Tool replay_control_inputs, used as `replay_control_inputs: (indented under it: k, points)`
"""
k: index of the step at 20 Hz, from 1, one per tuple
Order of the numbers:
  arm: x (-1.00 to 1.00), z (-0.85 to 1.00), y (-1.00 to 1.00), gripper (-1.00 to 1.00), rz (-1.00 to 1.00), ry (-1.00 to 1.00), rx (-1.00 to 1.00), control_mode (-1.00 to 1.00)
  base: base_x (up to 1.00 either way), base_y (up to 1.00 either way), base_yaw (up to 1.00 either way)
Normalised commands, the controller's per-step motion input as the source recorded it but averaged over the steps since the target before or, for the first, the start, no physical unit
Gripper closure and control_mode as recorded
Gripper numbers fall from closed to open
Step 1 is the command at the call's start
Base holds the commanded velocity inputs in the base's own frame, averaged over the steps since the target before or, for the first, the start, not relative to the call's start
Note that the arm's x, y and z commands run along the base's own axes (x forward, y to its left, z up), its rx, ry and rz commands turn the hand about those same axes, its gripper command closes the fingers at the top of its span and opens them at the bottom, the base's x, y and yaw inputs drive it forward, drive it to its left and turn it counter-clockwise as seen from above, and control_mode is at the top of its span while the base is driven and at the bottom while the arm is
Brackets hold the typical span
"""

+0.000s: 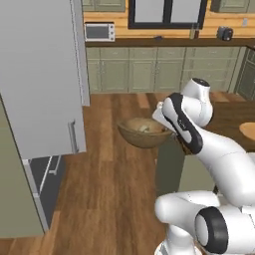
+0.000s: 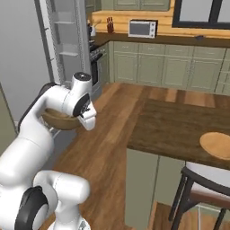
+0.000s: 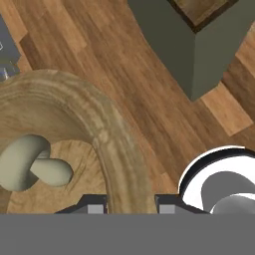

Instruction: Pick the chicken drumstick and mushroom from their plates and place them in the bowl. Then put the bowl in the fridge.

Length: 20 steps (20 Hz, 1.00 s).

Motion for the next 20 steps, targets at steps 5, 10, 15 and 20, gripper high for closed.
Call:
replay_control_inputs:
  k: [5,10,15,20]
  points:
    - [0.0,0.0,0.0,1.0,0.0,0.0,0.0,1.0,1.0,0.31,-0.2]
    - [0.0,0.0,0.0,1.0,0.0,0.0,0.0,1.0,1.0,0.02,-0.19]
    - [0.0,0.0,0.0,1.0,0.0,0.0,0.0,1.0,1.0,0.41,-0.16]
    - [0.0,0.0,0.0,1.0,0.0,0.0,0.0,1.0,0.71,0.8,-0.05]
